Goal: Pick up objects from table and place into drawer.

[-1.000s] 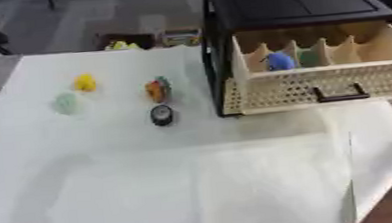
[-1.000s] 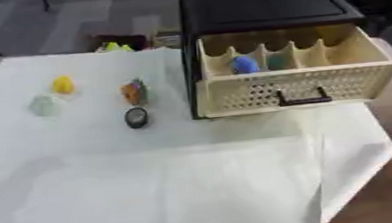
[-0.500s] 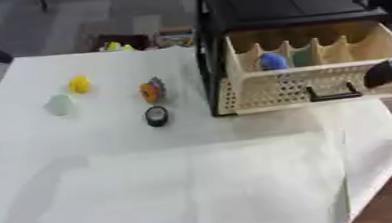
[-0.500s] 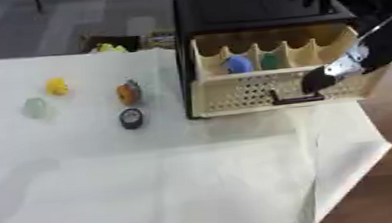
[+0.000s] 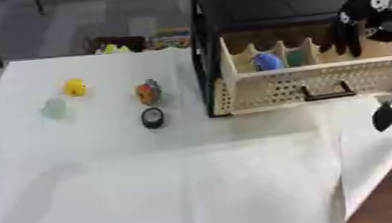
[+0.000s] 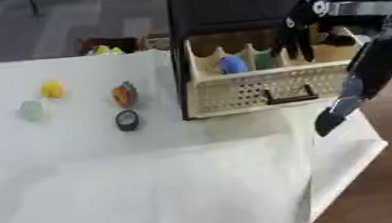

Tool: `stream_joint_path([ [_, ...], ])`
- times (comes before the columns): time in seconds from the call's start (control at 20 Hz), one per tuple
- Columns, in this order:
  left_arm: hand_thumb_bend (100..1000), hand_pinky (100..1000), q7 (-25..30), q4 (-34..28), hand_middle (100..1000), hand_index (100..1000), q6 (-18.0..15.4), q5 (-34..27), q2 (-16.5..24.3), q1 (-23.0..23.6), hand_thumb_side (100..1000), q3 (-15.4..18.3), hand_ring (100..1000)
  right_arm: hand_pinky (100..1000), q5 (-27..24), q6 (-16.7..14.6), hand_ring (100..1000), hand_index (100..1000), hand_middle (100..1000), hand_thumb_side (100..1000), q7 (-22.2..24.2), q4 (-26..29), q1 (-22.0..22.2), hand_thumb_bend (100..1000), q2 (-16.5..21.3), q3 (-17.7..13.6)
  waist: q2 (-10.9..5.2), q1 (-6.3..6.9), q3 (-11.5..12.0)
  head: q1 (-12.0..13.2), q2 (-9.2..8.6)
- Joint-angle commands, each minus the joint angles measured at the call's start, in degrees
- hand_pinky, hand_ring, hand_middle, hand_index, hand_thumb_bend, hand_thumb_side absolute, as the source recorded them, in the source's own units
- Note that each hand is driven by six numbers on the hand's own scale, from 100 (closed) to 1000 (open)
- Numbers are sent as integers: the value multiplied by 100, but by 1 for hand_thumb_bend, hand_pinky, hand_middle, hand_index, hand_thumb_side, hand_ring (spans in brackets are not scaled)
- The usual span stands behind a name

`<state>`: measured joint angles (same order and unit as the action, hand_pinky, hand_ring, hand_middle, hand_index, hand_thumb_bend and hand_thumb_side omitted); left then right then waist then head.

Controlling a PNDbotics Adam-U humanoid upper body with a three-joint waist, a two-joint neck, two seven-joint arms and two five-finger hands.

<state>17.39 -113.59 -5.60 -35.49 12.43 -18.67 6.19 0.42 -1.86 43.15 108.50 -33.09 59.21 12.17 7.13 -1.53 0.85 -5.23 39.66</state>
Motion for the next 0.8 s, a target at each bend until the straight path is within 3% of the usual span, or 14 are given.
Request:
stream_joint_path([
  [0.05,100,595,45,-101,623,744,-15,55,14,-39,969,-5,728,100,-92,97,461,715,502,290,349,-57,-146,902,168,62,-73,6,14,-38,-85],
  [0.25,100,594,62,-101,621,738,6,85,-10,-33,971,-7,728,100,-115,250,450,716,502,272,636,-178,-135,881,107,138,-59,11,26,-41,-129],
  [0.8,100,594,41,-101,620,733,24,131,-30,-26,972,4,726,100,-125,653,473,733,516,272,866,-88,262,821,-52,87,-53,30,-3,-10,-220],
])
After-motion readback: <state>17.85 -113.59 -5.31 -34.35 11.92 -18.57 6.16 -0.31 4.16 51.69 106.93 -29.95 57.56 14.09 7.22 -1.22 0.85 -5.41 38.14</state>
